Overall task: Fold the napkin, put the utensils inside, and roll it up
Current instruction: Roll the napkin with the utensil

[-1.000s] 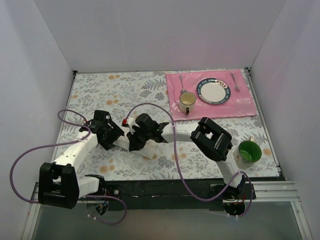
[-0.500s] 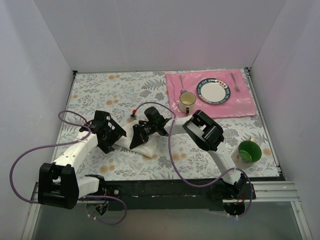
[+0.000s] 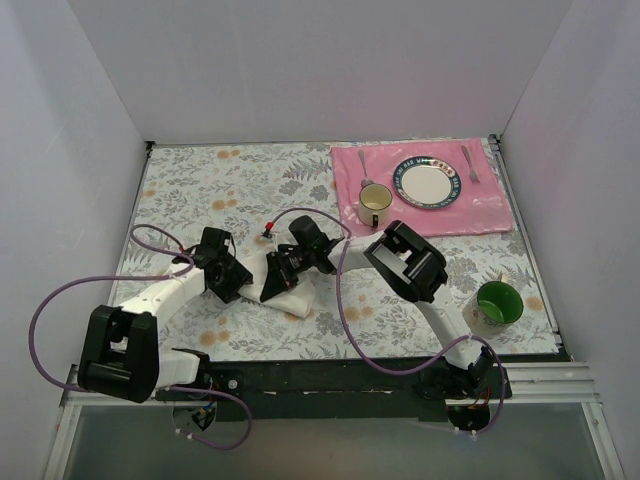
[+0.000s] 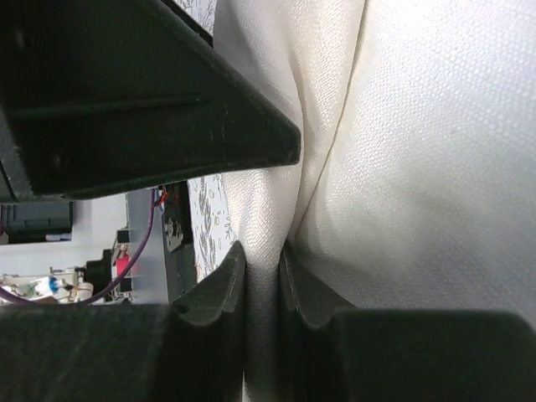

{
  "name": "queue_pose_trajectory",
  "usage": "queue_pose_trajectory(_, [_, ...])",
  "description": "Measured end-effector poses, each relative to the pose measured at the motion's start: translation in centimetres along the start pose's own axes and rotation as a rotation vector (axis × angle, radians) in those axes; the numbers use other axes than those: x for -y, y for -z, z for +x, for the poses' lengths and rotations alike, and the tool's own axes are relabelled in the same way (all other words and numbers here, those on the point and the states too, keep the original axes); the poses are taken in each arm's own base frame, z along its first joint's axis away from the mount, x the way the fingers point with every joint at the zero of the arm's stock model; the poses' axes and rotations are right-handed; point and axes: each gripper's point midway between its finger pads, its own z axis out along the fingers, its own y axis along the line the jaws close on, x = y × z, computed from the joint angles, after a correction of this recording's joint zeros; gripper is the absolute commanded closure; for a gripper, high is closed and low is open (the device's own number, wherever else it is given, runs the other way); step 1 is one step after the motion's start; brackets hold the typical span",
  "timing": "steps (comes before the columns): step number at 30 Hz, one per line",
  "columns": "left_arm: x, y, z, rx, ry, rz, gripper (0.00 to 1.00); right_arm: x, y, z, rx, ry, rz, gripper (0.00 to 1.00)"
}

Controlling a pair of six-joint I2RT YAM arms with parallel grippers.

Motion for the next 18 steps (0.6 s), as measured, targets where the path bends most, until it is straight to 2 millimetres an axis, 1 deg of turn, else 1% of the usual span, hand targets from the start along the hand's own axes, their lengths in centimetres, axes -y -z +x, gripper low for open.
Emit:
queue_pose_trajectory(1, [0.1, 0.0, 0.0, 0.009, 0.0, 0.014, 0.71, 0.0, 0.0, 0.0, -0.004, 0.005, 0.003, 0.91])
queue_pose_trajectory(2, [0.1, 0.0, -0.1, 0.016, 0.001, 0.025, 0.75, -0.1, 0.0, 0.0, -0.009, 0.009, 0.009, 0.87])
queue_pose_trajectory(3, [0.4, 0.0, -0.2, 0.026, 0.013, 0.04, 0.82, -0.1, -0.1, 0.1, -0.015, 0.015, 0.02, 0.85])
queue_pose_trajectory(4, [0.6, 0.1, -0.3, 0.032, 0.019, 0.05, 0.93, -0.1, -0.1, 0.0, -0.019, 0.028, 0.036, 0.83])
queue_pose_trajectory(5, [0.9, 0.3, -0.4, 0.036, 0.031, 0.063, 0.95, -0.2, -0.2, -0.1, -0.024, 0.042, 0.06, 0.78])
queue_pose_trajectory(7, [1.0, 0.3, -0.5, 0.041, 0.032, 0.068, 0.98, -0.4, -0.4, -0.1, -0.037, 0.07, 0.105, 0.73])
queue_pose_trajectory(8, [0.9, 0.3, -0.5, 0.038, 0.032, 0.066, 1.0, -0.4, -0.4, -0.1, -0.047, 0.088, 0.138, 0.67])
queue_pose_trajectory(10, [0.8, 0.4, -0.4, 0.034, 0.027, 0.062, 1.0, -0.6, -0.5, -0.1, -0.068, 0.123, 0.185, 0.6])
queue_pose_trajectory(11, [0.7, 0.4, -0.4, 0.032, 0.023, 0.058, 1.0, -0.7, -0.5, -0.2, -0.075, 0.146, 0.215, 0.54])
queue_pose_trajectory(13, [0.5, 0.5, -0.3, 0.027, 0.017, 0.048, 1.0, -0.9, -0.2, -0.1, -0.087, 0.2, 0.29, 0.47])
queue_pose_trajectory(14, [0.5, 0.5, -0.2, 0.024, 0.017, 0.043, 1.0, -1.1, 0.0, 0.0, -0.093, 0.227, 0.325, 0.41])
queue_pose_trajectory(17, [0.1, 0.6, 0.0, 0.008, 0.02, 0.015, 1.0, -1.3, 0.8, 0.1, -0.1, 0.303, 0.453, 0.31])
queue_pose_trajectory(18, [-0.1, 0.6, 0.1, 0.0, 0.025, 0.003, 1.0, -1.4, 1.0, 0.1, -0.101, 0.332, 0.495, 0.29])
